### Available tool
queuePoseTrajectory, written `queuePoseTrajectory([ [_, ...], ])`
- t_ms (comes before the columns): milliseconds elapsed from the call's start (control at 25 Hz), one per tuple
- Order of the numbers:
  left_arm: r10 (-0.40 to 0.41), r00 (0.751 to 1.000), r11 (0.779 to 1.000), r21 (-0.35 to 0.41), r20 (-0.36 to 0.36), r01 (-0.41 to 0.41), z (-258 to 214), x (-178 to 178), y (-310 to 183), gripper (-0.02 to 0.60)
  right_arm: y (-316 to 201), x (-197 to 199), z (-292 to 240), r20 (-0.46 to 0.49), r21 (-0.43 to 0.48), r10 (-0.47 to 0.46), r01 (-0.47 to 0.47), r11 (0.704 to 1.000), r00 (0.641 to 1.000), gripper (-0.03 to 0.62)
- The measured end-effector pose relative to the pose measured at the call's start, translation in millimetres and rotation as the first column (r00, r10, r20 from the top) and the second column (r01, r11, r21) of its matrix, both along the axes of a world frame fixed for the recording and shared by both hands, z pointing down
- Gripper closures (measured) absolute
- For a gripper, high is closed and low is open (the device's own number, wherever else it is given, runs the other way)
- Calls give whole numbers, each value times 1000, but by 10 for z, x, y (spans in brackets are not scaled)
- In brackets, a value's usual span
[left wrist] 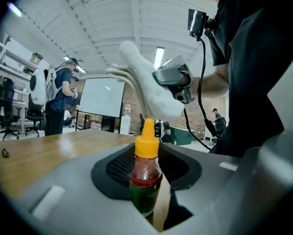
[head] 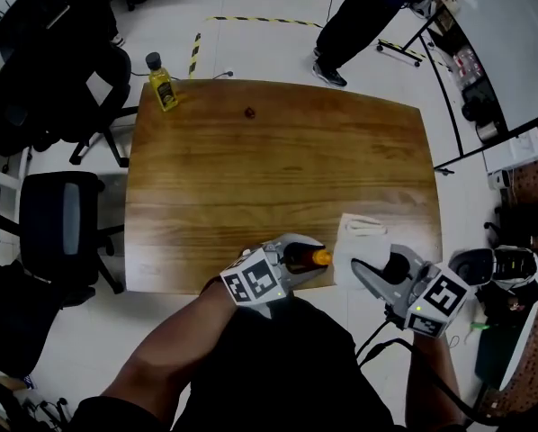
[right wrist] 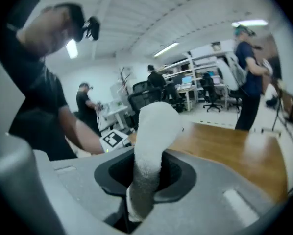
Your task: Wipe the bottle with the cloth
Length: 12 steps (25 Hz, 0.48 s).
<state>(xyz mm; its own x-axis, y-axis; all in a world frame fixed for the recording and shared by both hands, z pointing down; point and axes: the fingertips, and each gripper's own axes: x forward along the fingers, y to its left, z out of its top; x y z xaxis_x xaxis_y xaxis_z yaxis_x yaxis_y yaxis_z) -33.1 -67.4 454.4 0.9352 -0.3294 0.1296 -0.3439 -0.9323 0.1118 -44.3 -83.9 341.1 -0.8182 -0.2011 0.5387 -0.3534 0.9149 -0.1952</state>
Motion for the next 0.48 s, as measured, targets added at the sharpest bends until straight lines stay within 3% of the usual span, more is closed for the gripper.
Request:
queuePoseTrajectory([
  [80,1,1000,1000,1,3,-1,3,-1,2,416,131,-86,104,-241,115,-144,175,978,960,522],
  [160,-1,1000,1000,0,6,1,10,-2,-2,416,183,-172,275,-411,139,-208,287,948,888,522],
  [360,-2,1000,1000,-1,10,2,-4,0,-6,416,230,-290,666,-583,112,-288,427,898,759,516],
  [480,6,1000,1000,8,13,-6,1,3,-1,416,255,-254,733,-607,93,-292,431,898,739,514],
])
